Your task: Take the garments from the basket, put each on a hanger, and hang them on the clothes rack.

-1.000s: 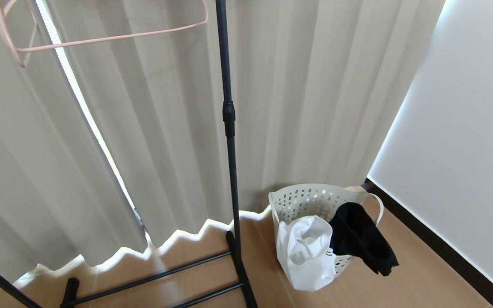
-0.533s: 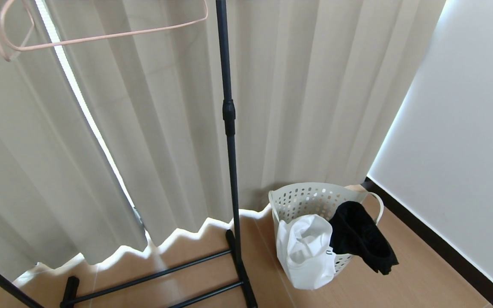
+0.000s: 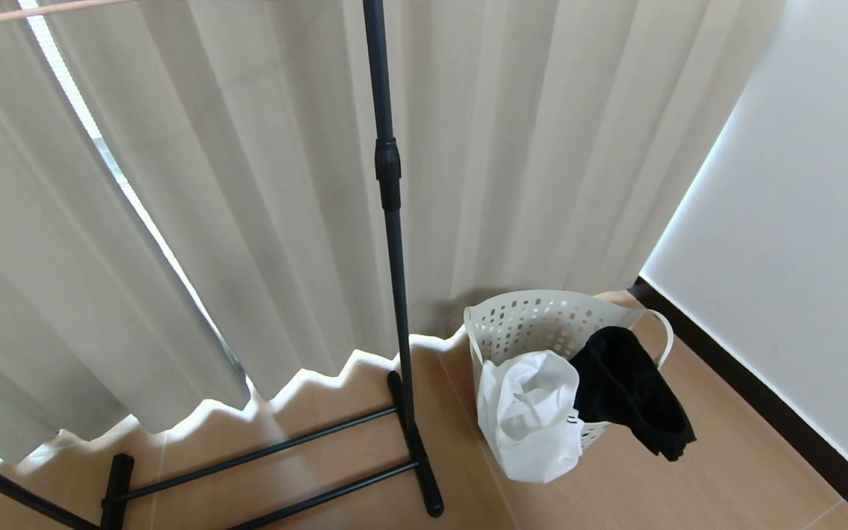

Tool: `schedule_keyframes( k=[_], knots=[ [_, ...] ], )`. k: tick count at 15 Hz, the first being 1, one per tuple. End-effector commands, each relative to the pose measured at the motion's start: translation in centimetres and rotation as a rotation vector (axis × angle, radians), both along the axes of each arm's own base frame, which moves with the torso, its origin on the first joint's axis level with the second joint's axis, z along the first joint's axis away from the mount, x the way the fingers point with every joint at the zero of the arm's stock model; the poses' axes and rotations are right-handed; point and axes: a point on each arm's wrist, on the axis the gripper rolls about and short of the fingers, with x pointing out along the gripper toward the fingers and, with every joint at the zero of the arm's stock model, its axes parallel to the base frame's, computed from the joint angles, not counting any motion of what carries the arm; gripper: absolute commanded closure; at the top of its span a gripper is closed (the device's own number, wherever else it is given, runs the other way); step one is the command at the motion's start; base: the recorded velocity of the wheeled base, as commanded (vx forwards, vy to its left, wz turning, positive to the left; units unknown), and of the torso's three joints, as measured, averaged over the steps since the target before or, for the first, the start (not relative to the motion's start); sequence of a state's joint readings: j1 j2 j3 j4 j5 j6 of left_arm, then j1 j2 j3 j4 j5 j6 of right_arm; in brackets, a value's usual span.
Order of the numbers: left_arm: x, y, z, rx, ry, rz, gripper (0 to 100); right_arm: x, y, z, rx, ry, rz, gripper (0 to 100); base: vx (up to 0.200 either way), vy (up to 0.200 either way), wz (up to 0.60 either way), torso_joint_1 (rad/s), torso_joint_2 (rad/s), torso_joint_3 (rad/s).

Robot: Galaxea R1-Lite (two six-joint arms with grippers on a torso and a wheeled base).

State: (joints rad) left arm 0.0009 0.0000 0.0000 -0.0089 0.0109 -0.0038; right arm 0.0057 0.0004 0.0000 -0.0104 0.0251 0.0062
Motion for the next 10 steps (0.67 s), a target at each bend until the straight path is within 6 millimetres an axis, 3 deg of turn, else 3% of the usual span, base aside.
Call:
schedule_keyframes(
  k=[1,10],
  knots=[
    [0.00,0.00,0.00,-0.001,0.000,0.001,0,0.00,0.00,0.00,0.000,-0.001,0.001,0,0.000,0.000,0.00,-0.002,0.00,-0.193],
    [0.00,-0.01,0.00,-0.004,0.000,0.002,0,0.00,0.00,-0.09,-0.028,0.008,0.001,0,0.000,0.000,0.00,0.005,0.00,-0.195]
  ],
)
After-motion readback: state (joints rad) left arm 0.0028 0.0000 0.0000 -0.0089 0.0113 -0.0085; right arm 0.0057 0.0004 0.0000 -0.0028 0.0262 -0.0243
